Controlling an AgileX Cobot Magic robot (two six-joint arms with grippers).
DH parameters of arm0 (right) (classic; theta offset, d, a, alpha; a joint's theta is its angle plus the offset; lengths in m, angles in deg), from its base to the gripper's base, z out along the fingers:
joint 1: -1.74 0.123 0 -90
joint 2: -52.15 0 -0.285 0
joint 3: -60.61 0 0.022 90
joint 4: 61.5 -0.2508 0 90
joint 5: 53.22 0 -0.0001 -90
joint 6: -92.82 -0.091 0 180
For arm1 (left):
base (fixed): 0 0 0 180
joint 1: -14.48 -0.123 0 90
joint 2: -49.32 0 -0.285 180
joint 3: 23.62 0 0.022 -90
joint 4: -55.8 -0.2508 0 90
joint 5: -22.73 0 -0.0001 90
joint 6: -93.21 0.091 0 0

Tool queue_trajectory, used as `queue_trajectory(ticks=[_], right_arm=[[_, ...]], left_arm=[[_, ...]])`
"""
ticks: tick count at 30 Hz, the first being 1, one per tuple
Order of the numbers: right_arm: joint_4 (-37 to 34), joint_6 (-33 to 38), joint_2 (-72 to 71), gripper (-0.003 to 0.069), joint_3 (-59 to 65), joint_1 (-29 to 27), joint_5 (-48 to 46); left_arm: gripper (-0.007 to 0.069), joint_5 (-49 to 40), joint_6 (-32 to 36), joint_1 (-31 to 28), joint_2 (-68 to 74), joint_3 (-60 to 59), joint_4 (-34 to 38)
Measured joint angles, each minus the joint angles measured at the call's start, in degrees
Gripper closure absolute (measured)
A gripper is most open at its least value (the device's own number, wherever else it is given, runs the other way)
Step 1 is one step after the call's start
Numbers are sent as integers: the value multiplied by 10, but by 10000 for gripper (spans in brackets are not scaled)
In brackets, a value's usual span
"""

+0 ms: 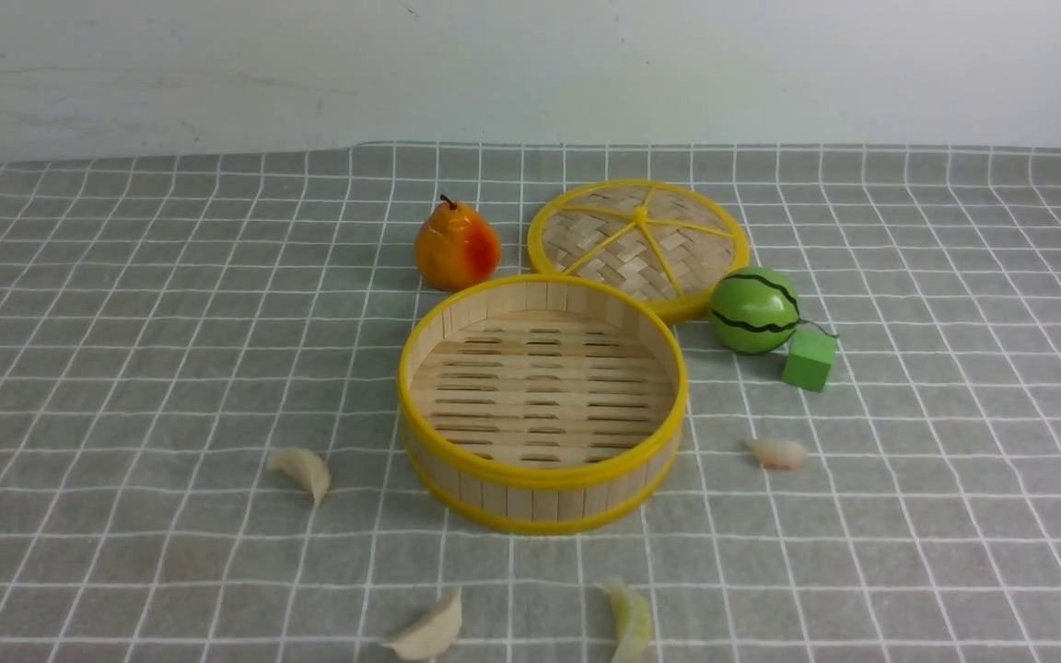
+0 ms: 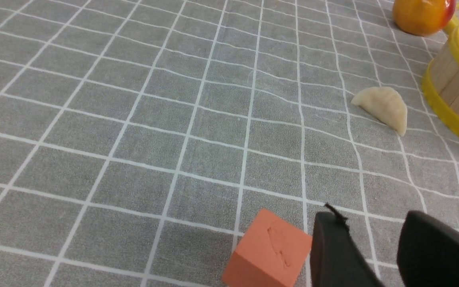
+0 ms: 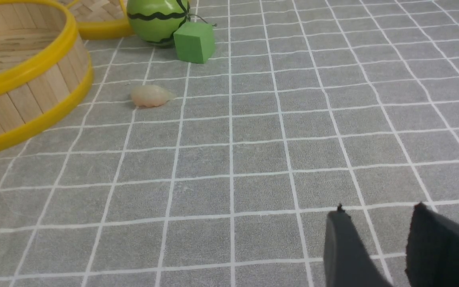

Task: Put the dumplings into the steamer on the table with the grey tablecloth.
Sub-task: 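Reach for and grasp a dumpling on the table with the left gripper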

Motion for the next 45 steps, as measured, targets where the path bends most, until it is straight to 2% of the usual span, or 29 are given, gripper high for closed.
queue_trajectory(ticks=[16,18,20,21,22,25,28,32,34,36,41,44,45], right_arm=[[0,-2,0,419,0,0,1],[-36,-25,0,419,0,0,1],[-134,-87,0,419,0,0,0],[-146,-94,0,419,0,0,-1],[-250,-162,0,419,2,0,-6],[-386,-246,0,419,5,0,-11],[-438,-274,0,419,5,0,-11],[-428,-266,0,419,5,0,-9],[-411,-248,0,419,5,0,-8],[-388,-205,0,419,5,0,-12],[-392,-66,0,431,-19,0,-28],[-397,49,9,505,-60,0,-27],[-397,87,29,554,-81,0,-26]], left_arm=[[386,8,-5,0,0,0,-1],[386,33,-43,0,0,0,36],[386,64,-124,0,0,0,148],[386,67,-143,0,0,0,172],[386,82,-220,0,0,0,272],[386,93,-319,0,0,0,403],[386,98,-345,0,0,0,454],[386,101,-345,0,0,0,466],[386,100,-338,0,0,0,467],[386,95,-291,0,0,5,465],[392,76,-79,0,0,92,443],[427,58,24,0,33,155,416],[450,48,55,0,71,182,398]])
